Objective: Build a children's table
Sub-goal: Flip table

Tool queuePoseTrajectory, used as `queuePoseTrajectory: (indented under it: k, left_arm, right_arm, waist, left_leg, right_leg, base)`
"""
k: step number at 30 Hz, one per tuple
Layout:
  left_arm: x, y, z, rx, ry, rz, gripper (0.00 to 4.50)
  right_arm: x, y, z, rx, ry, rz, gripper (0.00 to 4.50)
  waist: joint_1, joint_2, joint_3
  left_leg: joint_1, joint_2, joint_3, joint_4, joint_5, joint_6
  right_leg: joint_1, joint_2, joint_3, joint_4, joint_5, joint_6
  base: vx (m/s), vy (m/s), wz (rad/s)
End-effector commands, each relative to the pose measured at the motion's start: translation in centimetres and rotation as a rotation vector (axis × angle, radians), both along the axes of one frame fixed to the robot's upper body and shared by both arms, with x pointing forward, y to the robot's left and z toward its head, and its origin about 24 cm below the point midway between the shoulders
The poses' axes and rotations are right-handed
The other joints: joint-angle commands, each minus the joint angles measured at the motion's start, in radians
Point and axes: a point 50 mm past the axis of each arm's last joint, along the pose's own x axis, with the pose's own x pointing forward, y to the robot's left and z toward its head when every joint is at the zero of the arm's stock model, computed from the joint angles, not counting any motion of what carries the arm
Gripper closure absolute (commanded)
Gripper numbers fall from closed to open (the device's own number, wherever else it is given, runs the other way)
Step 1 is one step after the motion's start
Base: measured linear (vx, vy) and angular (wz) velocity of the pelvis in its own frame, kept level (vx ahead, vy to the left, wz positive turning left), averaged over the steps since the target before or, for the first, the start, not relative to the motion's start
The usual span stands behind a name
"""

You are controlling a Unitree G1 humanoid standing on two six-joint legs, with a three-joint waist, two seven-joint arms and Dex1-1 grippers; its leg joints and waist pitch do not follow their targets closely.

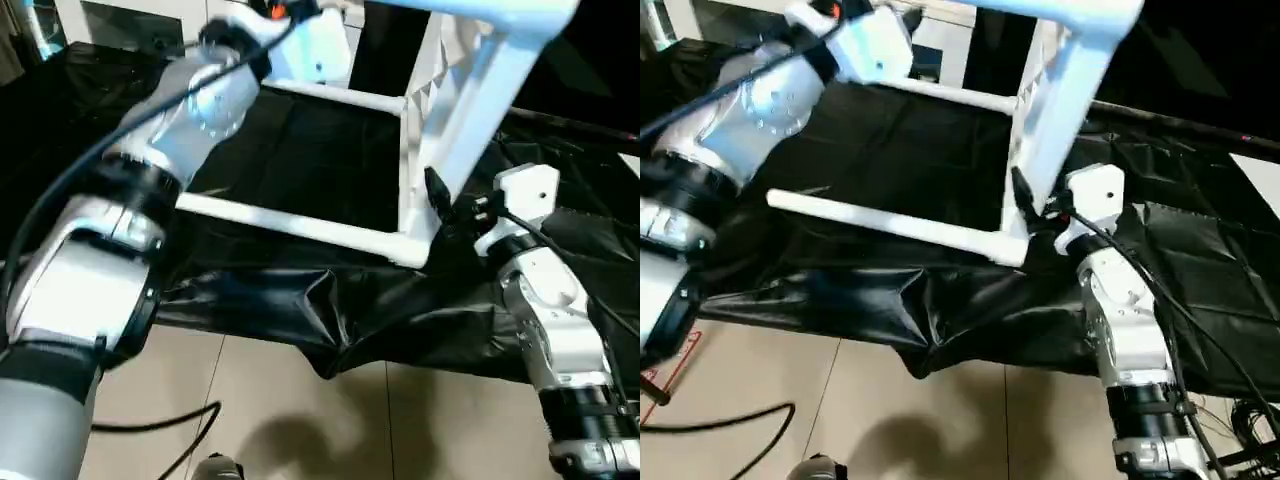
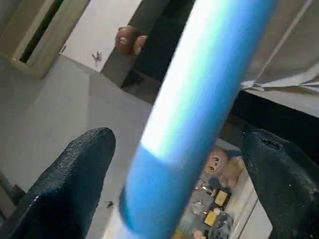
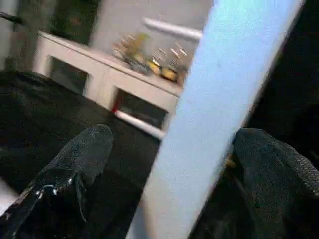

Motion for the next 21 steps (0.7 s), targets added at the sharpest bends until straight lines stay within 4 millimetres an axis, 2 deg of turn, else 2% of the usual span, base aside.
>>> queuePoseTrajectory:
  k: [1,8,10,11,14,16,17,21]
  left_arm:
    - [-0.1,-0.5,1.1,-0.016,-0.031,-0.011,0.46]
    - [0.1,-0.1,1.6,-0.026,-0.039,0.012,0.92]
    - [0.3,0.1,1.6,-0.015,-0.039,0.028,1.2]
    - [0.4,0.3,1.6,-0.003,-0.036,0.045,1.2]
    - [0.9,0.8,1.5,0.017,-0.011,0.089,1.55]
    - [1.0,0.9,1.4,0.018,-0.003,0.098,1.59]
    - [1.1,1.0,1.4,0.019,0.003,0.103,1.64]
    - [1.2,1.0,1.5,0.022,0.01,0.11,2.03]
  right_arm:
    - [-0.7,0.6,0.5,-0.003,-0.041,0.078,0.17]
    - [-1.1,1.0,0.4,0.006,-0.039,0.125,0.17]
    - [-1.1,1.2,0.3,0.006,-0.034,0.142,0.17]
    - [-1.3,1.3,0.2,-0.001,-0.029,0.161,0.17]
    - [-1.4,1.7,0.0,-0.005,-0.014,0.194,0.17]
    - [-1.5,1.7,-0.1,-0.004,-0.011,0.198,0.17]
    - [-1.4,2.0,-0.3,-0.003,0.011,0.215,0.17]
    - [-1.3,2.5,-0.7,-0.01,0.052,0.26,0.17]
  waist:
    - [0.006,0.02,-0.072]
    - [0.01,0.02,-0.069]
    - [0.012,0.02,-0.07]
    - [0.015,0.017,-0.07]
    - [0.016,0.022,-0.069]
    - [0.019,0.02,-0.069]
    - [0.021,0.022,-0.069]
    - [0.028,0.021,-0.07]
  left_leg:
    - [0.044,0.031,-0.024,-0.059,-0.152,-0.002]
    - [0.046,0.033,-0.024,-0.061,-0.179,-0.008]
    - [0.046,0.033,-0.024,-0.06,-0.178,-0.007]
    - [0.045,0.031,-0.023,-0.06,-0.169,-0.004]
    - [0.046,0.033,-0.026,-0.061,-0.174,-0.005]
    - [0.046,0.033,-0.026,-0.061,-0.174,-0.007]
    - [0.047,0.033,-0.026,-0.061,-0.172,-0.007]
    - [0.048,0.034,-0.026,-0.061,-0.175,-0.008]
  right_leg:
    - [0.038,-0.077,0.036,-0.06,0.147,-0.18]
    - [0.033,-0.077,0.036,-0.064,0.097,-0.189]
    - [0.034,-0.078,0.036,-0.064,0.102,-0.187]
    - [0.033,-0.077,0.036,-0.064,0.109,-0.184]
    - [0.033,-0.078,0.036,-0.064,0.102,-0.177]
    - [0.033,-0.079,0.036,-0.064,0.109,-0.177]
    - [0.032,-0.078,0.036,-0.063,0.116,-0.18]
    - [0.033,-0.079,0.035,-0.062,0.118,-0.185]
  base:
    - [0.0,0.0,0.0]
    - [0.0,0.0,0.0]
    - [0.0,0.0,0.0]
    - [0.0,0.0,0.0]
    - [0.0,0.0,0.0]
    - [0.0,0.0,0.0]
    - [0.0,0.0,0.0]
    - [0.0,0.0,0.0]
